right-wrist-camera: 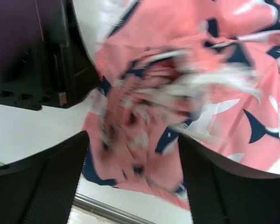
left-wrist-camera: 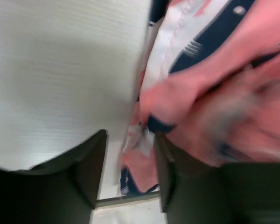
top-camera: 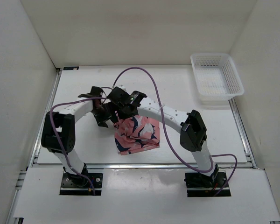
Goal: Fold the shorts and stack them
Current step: Fold the shorts
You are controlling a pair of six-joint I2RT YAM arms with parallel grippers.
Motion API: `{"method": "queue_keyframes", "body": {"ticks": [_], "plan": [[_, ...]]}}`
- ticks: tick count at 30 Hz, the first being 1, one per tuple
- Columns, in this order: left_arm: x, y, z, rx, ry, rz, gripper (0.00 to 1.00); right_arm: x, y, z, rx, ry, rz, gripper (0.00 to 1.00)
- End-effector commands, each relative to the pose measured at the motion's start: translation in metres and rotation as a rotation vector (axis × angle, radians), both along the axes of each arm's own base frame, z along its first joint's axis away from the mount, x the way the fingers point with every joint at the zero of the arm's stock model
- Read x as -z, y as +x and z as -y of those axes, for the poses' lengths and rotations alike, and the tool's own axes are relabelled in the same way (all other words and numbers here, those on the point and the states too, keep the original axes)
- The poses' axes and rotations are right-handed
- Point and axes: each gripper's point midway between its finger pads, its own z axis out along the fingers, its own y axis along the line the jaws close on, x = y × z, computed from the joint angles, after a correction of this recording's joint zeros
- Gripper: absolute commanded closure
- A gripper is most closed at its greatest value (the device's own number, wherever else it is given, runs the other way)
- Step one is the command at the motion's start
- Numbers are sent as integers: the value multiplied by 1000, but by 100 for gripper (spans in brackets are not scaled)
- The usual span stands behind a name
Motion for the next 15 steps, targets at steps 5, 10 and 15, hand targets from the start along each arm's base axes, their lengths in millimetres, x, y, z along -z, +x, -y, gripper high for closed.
{"method": "queue_keyframes", "body": {"ticks": [5,10,15], "plan": [[-101,26,-45,-98,-25,228,31,-83,-11,7,-17,199,97,7],[-143,30,-36,-32,18,337,65,-57,-10,66,125,169,75,77],[-142,25,29,142,-27,322,90,-32,4,103,206,205,-32,100]]}}
